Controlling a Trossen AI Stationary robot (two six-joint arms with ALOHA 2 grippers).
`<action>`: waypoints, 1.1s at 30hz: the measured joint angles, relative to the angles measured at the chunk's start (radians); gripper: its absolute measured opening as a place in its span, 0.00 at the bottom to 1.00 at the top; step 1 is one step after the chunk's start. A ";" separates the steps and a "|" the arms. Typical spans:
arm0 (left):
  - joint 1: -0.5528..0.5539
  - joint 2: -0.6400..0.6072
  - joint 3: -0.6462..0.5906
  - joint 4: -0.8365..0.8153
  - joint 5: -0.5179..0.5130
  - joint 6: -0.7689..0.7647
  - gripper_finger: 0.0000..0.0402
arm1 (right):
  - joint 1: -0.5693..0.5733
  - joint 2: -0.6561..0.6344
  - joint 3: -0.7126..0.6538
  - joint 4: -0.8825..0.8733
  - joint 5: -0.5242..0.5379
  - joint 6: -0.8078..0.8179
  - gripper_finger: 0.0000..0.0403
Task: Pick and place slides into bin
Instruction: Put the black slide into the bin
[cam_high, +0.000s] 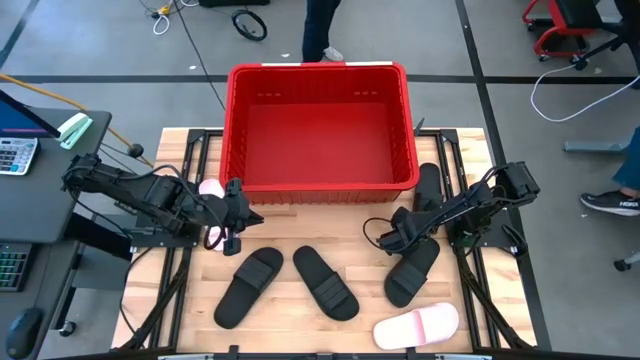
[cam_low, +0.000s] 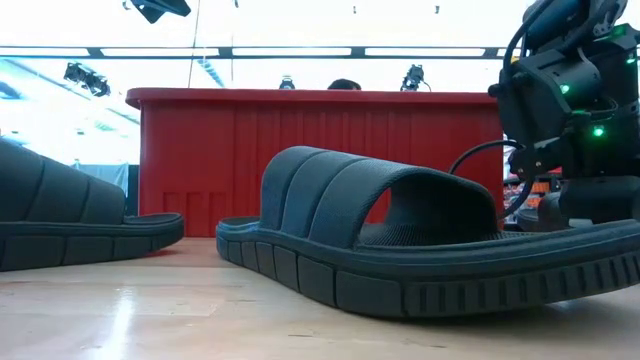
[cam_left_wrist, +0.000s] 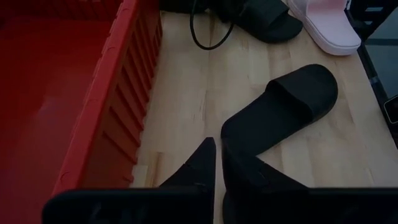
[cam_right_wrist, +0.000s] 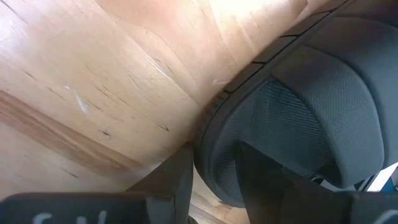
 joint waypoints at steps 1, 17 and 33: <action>0.000 0.000 0.000 0.000 0.000 -0.001 0.09 | 0.000 0.000 0.000 0.000 0.000 0.000 0.30; 0.000 0.000 0.000 0.000 0.000 0.000 0.07 | 0.004 0.000 0.029 0.008 -0.005 0.022 0.05; 0.000 0.000 0.000 0.000 0.000 0.000 0.08 | 0.187 0.000 0.471 -0.164 -0.013 0.049 0.04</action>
